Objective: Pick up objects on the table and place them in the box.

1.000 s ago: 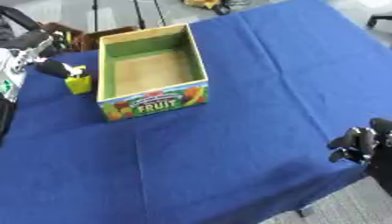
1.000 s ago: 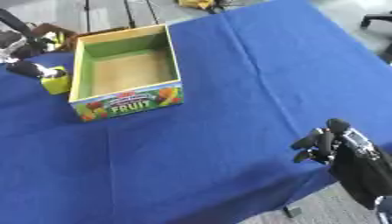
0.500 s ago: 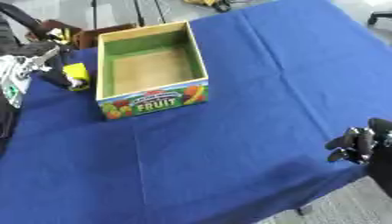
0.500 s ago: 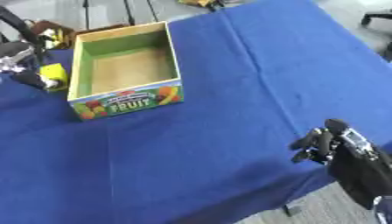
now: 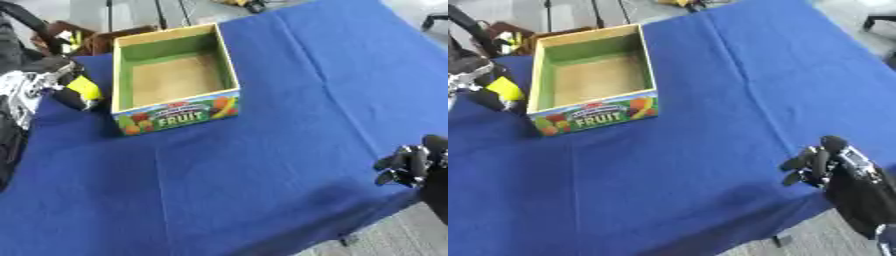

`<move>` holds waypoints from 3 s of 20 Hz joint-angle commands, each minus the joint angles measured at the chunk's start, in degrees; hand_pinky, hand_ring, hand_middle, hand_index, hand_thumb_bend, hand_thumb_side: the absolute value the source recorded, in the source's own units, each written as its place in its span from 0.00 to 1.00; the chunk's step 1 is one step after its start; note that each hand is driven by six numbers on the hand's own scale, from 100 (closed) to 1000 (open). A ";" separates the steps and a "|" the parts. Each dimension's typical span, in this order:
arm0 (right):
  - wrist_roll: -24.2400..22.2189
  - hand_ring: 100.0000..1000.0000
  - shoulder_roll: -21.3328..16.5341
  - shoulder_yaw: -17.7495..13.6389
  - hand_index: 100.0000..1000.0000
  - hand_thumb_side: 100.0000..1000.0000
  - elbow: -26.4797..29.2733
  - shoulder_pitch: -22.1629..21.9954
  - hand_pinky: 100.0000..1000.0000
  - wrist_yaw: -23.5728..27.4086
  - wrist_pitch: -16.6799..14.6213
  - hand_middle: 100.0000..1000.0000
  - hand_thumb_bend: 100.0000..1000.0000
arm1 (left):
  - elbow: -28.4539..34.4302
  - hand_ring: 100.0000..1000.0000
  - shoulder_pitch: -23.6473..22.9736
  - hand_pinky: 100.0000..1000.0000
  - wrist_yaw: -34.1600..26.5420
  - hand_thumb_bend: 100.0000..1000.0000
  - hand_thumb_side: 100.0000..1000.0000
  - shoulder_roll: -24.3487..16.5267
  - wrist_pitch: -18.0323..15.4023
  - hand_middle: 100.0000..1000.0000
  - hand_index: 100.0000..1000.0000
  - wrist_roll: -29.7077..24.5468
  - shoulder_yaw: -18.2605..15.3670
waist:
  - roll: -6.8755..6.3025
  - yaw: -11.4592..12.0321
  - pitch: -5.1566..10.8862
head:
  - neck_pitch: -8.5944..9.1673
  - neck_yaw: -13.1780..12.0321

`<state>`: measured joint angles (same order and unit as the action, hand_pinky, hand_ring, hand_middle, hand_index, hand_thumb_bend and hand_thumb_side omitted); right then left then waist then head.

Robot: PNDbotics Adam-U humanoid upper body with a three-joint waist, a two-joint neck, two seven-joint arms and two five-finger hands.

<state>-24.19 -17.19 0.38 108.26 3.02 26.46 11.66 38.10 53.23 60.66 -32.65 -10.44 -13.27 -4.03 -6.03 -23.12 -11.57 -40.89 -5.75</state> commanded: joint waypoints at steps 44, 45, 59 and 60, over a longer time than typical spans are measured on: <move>0.24 0.60 -1.01 0.12 0.32 0.66 1.21 -0.34 0.51 1.97 0.19 0.41 0.00 | 19.04 0.82 0.52 0.82 -8.29 1.00 0.82 8.40 -10.62 0.82 0.87 9.47 7.15 | 1.89 1.57 3.28 | -0.75 -0.20; 0.32 0.60 -1.01 0.06 0.32 0.66 1.21 -0.48 0.51 1.99 0.16 0.41 0.00 | 20.10 0.77 0.31 0.78 -10.59 0.86 0.82 7.91 -10.11 0.77 0.84 11.03 7.01 | 1.98 1.89 3.40 | -0.88 -0.02; 1.90 0.60 -0.91 -1.23 0.32 0.67 0.99 -2.34 0.51 2.64 -0.23 0.41 0.00 | 51.04 0.60 -17.40 0.68 -53.76 0.45 0.77 -3.02 0.92 0.58 0.72 18.03 3.64 | 3.27 10.76 5.03 | -2.39 3.62; 1.99 0.60 -0.93 -1.31 0.32 0.67 0.97 -2.44 0.51 2.66 -0.25 0.41 0.00 | 52.82 0.60 -19.59 0.67 -56.09 0.45 0.78 -3.05 1.51 0.58 0.71 18.53 2.95 | 3.31 11.59 5.10 | -2.50 3.81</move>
<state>-22.43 -17.26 -0.38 108.27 0.42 28.62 11.46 87.59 33.22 7.71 -33.36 -9.84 4.63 0.39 -2.88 -11.17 -7.26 -42.92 -2.27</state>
